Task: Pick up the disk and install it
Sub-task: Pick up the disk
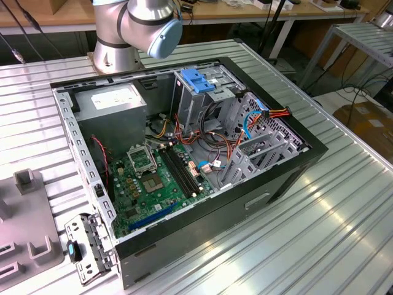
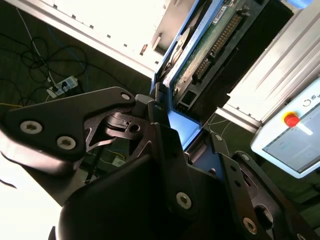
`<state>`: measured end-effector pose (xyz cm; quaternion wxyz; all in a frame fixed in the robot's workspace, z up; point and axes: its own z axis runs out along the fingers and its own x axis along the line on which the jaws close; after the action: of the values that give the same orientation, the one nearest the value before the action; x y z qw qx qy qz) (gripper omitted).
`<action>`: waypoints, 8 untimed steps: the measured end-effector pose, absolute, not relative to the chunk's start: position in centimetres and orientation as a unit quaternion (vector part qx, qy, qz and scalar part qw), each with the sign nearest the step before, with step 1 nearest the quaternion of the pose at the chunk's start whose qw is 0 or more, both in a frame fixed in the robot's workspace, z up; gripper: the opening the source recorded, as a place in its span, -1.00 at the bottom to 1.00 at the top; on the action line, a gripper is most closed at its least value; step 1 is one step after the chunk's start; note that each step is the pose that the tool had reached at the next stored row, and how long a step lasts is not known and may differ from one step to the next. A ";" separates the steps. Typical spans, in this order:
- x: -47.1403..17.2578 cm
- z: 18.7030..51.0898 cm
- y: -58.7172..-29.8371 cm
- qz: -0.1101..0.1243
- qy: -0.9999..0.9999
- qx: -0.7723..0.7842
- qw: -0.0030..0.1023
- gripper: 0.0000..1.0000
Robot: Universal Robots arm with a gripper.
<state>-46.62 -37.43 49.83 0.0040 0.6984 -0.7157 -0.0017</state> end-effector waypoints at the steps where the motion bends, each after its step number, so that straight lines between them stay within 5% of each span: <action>1: -46.5 49.8 -37.4 -0.002 -0.716 0.698 0.004 -0.25; 8: -45.6 49.8 -37.4 -0.002 -0.716 0.698 0.004 -0.25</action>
<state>-45.57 -37.43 49.83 0.0040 0.6984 -0.7157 -0.0017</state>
